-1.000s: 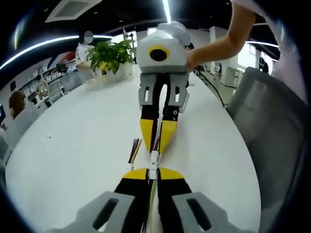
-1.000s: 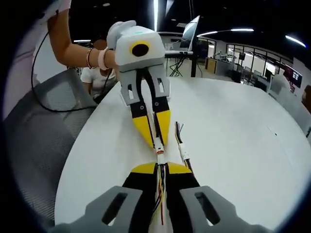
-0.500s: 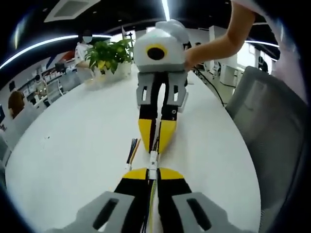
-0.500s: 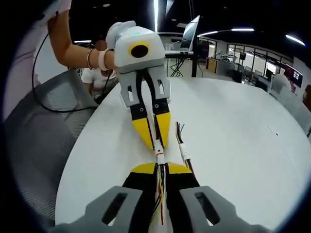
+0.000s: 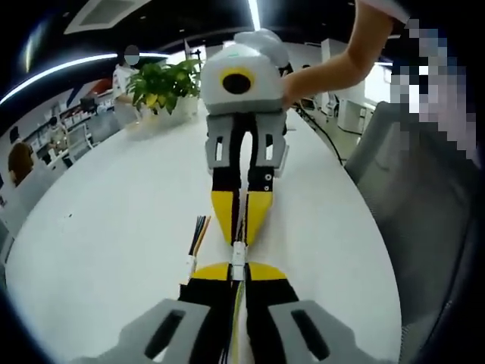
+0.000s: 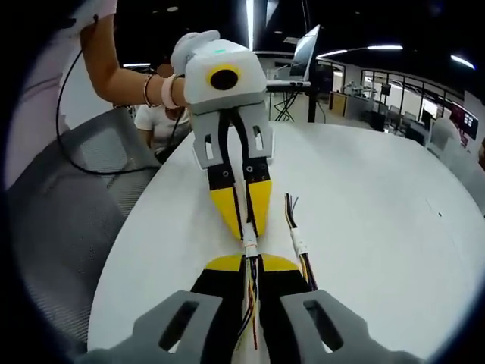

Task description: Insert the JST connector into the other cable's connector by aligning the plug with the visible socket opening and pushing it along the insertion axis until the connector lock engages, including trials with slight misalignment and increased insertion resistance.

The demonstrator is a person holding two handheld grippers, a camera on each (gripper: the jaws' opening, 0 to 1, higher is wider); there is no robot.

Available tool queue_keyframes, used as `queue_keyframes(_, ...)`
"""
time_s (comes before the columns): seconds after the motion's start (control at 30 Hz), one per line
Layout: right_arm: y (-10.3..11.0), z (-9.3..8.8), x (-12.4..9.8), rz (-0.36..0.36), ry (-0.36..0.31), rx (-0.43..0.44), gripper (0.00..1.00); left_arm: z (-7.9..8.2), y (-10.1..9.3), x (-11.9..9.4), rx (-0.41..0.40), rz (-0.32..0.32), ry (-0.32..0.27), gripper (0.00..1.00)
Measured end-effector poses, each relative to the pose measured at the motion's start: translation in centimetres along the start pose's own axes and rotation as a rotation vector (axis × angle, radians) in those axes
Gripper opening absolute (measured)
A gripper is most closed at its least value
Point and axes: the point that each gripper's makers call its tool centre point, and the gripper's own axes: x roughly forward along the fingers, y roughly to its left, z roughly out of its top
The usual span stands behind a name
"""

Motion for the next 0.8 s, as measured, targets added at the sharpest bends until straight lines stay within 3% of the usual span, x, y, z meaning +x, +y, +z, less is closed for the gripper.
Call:
queue_keyframes(0.27,-0.5,0.4,-0.5,-0.009,-0.033,-0.011,0.03,0.6,0.5,-0.1,-0.018,0.036,-0.032,0.0)
queue_keyframes(0.53,0.0,0.1,-0.3,0.005,-0.016,-0.014,0.02,0.5,-0.1,0.2,-0.021,0.022,-0.007,0.0)
queue_keyframes(0.6,0.1,-0.1,-0.1,0.008,-0.01,-0.006,0.02,0.4,-0.4,0.3,0.031,0.014,-0.002,0.0)
queue_keyframes(0.8,-0.2,-0.2,0.1,0.006,-0.016,0.013,0.02,0.2,-0.1,0.2,0.008,0.022,-0.004,0.0)
